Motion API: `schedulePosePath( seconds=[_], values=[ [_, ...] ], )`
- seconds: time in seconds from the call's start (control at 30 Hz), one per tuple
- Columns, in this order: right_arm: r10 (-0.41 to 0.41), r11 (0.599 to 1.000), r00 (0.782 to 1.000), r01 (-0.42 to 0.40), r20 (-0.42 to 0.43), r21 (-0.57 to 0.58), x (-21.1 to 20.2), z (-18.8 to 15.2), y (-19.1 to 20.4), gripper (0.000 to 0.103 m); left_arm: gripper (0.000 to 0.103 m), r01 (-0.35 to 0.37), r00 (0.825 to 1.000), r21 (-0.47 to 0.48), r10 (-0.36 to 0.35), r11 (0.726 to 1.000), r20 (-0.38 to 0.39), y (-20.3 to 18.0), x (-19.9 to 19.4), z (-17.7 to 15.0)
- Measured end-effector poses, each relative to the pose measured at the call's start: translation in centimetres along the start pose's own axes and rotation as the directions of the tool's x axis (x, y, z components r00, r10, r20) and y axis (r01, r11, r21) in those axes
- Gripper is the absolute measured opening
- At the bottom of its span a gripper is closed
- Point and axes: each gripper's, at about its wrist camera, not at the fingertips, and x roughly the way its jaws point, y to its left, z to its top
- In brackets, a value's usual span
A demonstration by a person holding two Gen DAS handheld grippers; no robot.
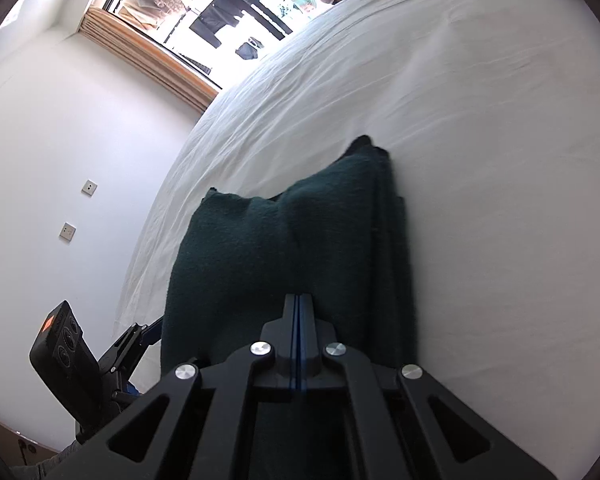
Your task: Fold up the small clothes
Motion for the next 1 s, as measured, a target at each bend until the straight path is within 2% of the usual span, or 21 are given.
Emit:
schedulePosePath(
  seconds=[0.03,0.1,0.2,0.27,0.33,0.37,0.4,0.43,0.47,0.5,0.53,0.6,0.63,0.7,0.73,0.77,0.8,0.83,0.9,0.93,1.0],
  values=[
    [-0.002,1.000,1.000,0.002,0.014,0.015,-1.0,-0.4,-0.5,0.000,0.088,-0.010,1.000,-0.004,0.010,1.000,0.005,0.0,-0.2,-0.1],
    [-0.070,0.997,0.997,0.070,0.042,0.014,-2.9,-1.2,-0.4,0.008,0.088,-0.037,0.998,-0.016,0.038,0.999,0.051,-0.3,-2.1,-0.5],
    [0.072,0.997,0.995,-0.071,0.070,-0.013,-5.2,-3.3,1.5,0.009,0.088,-0.027,0.995,0.009,0.026,1.000,0.100,-2.2,-4.6,-2.0],
    [0.138,0.988,0.990,-0.134,0.037,-0.080,-5.0,-5.0,3.7,0.012,0.088,0.003,0.998,0.041,-0.006,0.999,0.058,-3.7,-4.8,-3.5],
    [0.155,0.980,0.988,-0.157,-0.025,-0.121,-3.5,-6.6,5.2,0.020,0.088,-0.050,0.999,0.099,0.050,0.994,0.006,-5.1,-3.8,-5.0],
    [0.129,0.981,0.990,-0.137,-0.064,-0.138,-2.5,-7.5,5.3,0.027,0.088,-0.060,0.998,0.103,0.061,0.993,-0.001,-5.2,-3.8,-5.4],
    [0.089,0.985,0.992,-0.101,-0.091,-0.138,-1.4,-8.1,5.2,0.028,0.088,-0.043,0.999,0.080,0.045,0.996,-0.014,-4.9,-3.9,-5.5],
    [0.072,0.989,0.991,-0.085,-0.109,-0.120,-0.9,-8.7,4.4,0.026,0.088,-0.019,0.999,0.050,0.021,0.999,-0.041,-4.5,-3.9,-5.7],
    [0.089,0.990,0.990,-0.100,-0.105,-0.098,-0.9,-8.9,3.5,0.015,0.088,0.006,0.998,0.020,-0.005,1.000,-0.059,-3.9,-3.7,-5.9],
    [0.100,0.991,0.991,-0.108,-0.094,-0.075,-1.4,-9.0,2.5,0.010,0.088,0.024,0.997,-0.002,-0.024,1.000,-0.068,-3.4,-3.7,-6.2],
    [0.101,0.993,0.991,-0.105,-0.086,-0.051,-2.0,-9.2,1.5,0.001,0.088,0.038,0.997,-0.020,-0.039,0.999,-0.072,-2.9,-3.9,-6.5],
    [0.110,0.993,0.992,-0.112,-0.062,-0.027,-3.8,-9.3,0.2,0.000,0.088,0.041,0.997,-0.050,-0.044,0.998,-0.057,-2.0,-4.9,-6.7],
    [0.087,0.995,0.995,-0.088,-0.039,-0.041,-5.0,-9.2,0.1,0.000,0.088,0.042,0.998,-0.069,-0.045,0.997,-0.039,-1.4,-5.7,-6.7],
    [0.078,0.996,0.997,-0.077,0.013,-0.052,-7.4,-8.7,-0.1,0.011,0.088,0.048,0.999,-0.131,-0.045,0.990,0.029,0.5,-7.7,-6.4],
    [0.088,0.995,0.995,-0.086,0.044,-0.040,-8.5,-8.2,-0.5,0.035,0.089,0.043,0.998,-0.170,-0.034,0.985,0.057,1.5,-8.2,-6.0],
    [0.081,0.997,0.994,-0.079,0.078,-0.017,-9.2,-7.4,-0.9,0.062,0.089,0.056,0.997,-0.217,-0.041,0.974,0.072,2.7,-8.4,-5.4],
    [0.068,0.998,0.992,-0.069,0.103,0.007,-9.5,-6.6,-1.3,0.071,0.091,0.092,0.995,-0.272,-0.076,0.958,0.069,3.8,-7.9,-4.8],
    [0.072,0.997,0.991,-0.076,0.109,0.025,-9.4,-5.7,-1.7,0.073,0.091,0.136,0.991,-0.336,-0.122,0.932,0.063,5.0,-7.1,-4.2],
    [0.107,0.992,0.990,-0.112,0.090,0.053,-8.1,-4.4,-2.4,0.073,0.091,0.224,0.973,-0.454,-0.222,0.862,0.059,6.8,-5.2,-3.5],
    [0.097,0.992,0.993,-0.102,0.071,0.070,-7.0,-3.5,-2.7,0.073,0.091,0.246,0.965,-0.494,-0.258,0.834,0.046,7.3,-4.2,-3.1],
    [0.089,0.990,0.996,-0.089,0.010,0.108,-4.6,-2.0,-3.4,0.073,0.091,0.267,0.952,-0.532,-0.307,0.803,0.014,7.4,-2.4,-2.3]
  ],
)
